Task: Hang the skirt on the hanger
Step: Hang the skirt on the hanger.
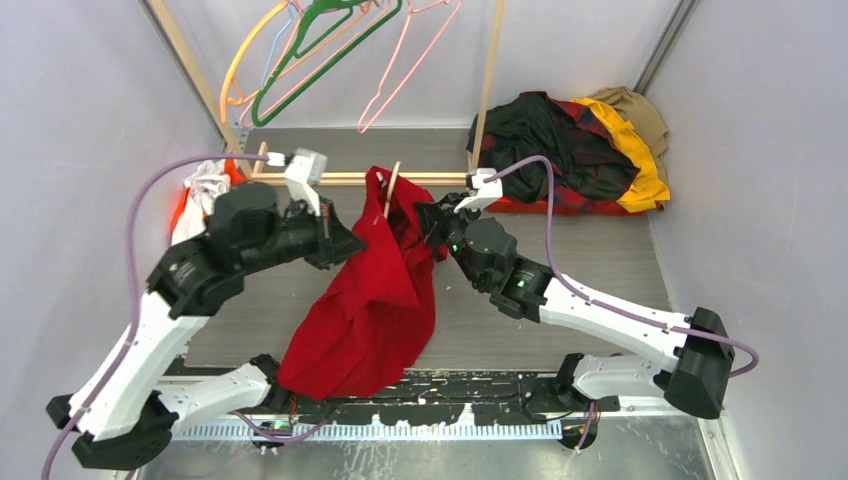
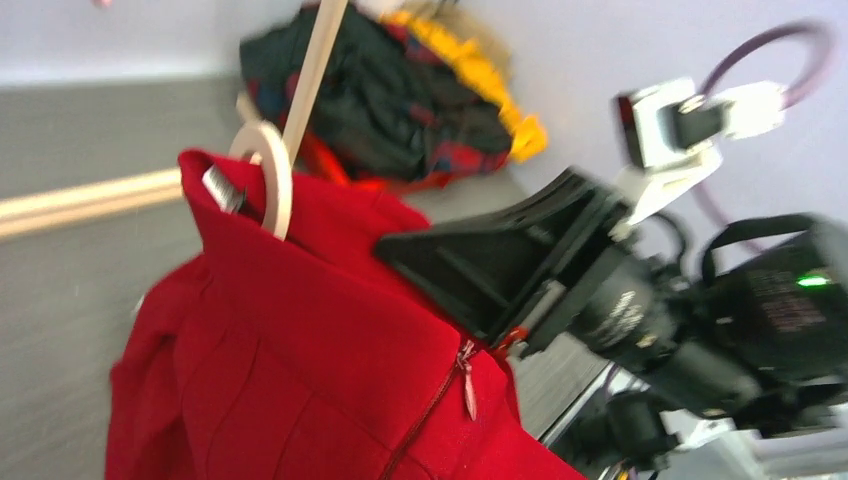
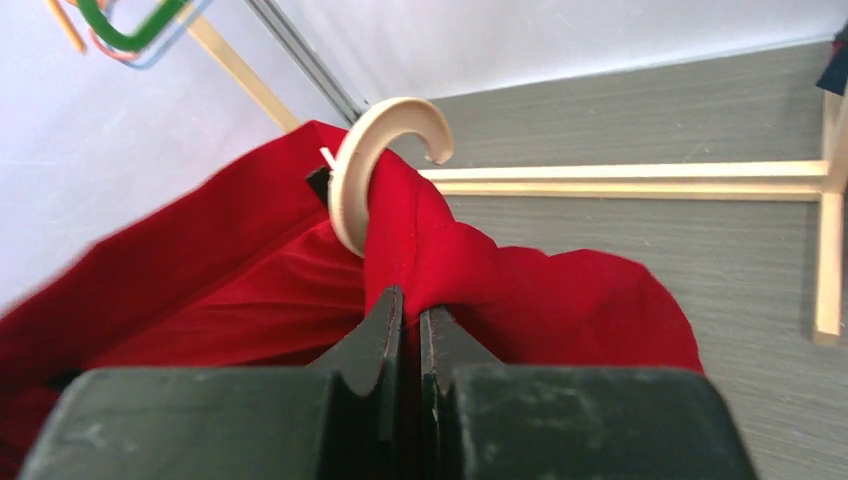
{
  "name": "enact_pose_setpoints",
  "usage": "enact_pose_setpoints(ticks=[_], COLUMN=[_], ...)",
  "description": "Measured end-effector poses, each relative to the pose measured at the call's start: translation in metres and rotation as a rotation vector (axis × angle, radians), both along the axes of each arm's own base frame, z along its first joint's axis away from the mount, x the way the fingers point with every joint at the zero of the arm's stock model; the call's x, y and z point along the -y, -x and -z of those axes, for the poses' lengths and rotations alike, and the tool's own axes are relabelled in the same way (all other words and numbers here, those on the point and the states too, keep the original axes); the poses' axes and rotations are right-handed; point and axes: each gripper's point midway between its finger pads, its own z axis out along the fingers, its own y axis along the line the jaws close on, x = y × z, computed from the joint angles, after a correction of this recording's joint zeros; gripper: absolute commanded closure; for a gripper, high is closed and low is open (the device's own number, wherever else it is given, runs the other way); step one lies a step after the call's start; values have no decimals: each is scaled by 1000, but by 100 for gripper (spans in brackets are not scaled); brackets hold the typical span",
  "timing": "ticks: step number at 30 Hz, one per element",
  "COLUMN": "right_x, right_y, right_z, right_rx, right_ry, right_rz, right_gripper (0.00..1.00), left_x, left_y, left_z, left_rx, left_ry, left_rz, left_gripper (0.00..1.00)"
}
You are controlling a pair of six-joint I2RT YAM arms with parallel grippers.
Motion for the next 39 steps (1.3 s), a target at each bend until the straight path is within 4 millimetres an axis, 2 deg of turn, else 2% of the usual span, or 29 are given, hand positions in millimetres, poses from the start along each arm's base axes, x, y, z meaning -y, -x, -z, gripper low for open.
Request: enact_pose_setpoints(ticks=[3, 6, 10, 13, 15, 20, 23, 24, 26, 30, 36, 39], right_x=[4, 12, 25, 31, 33, 53, 62, 65, 66, 65, 53, 58], right_y=[1, 4, 14, 23, 28, 49, 57, 61, 65, 78, 100, 105], right_z=[16, 23, 39, 67, 93, 178, 196, 200, 199, 187, 139, 121], right_rx=[-16, -21, -35, -75, -117, -275, -320, -337, -351, -387, -419, -412], right_ry=[38, 68, 79, 90, 105, 189, 206, 206, 195, 180, 105, 71], right_rz=[2, 5, -3, -22, -34, -39, -38, -41, -49, -106, -233, -243], right_gripper=[99, 99, 99, 99, 99, 97, 87, 79, 67, 58, 56, 55], left_x=[7, 15, 10, 8, 9, 14, 18, 20, 24, 31, 37, 38], left_y=[-8, -19, -24, -23, -22, -9, -4, -4, -5, -8, -9, -10], left_z=[36, 66, 94, 117, 139, 197, 214, 215, 212, 205, 199, 197], left_rx=[-79, -149, -196, -230, -253, -352, -388, -393, -387, -365, -359, -357], left_ry=[-68, -130, -189, -221, -230, -233, -216, -205, -183, -147, -113, -103], left_rz=[0, -8, -46, -53, -48, -17, -1, 2, 11, 25, 36, 41], left_gripper=[100, 100, 100, 100, 100, 100, 100, 100, 100, 100, 100, 100])
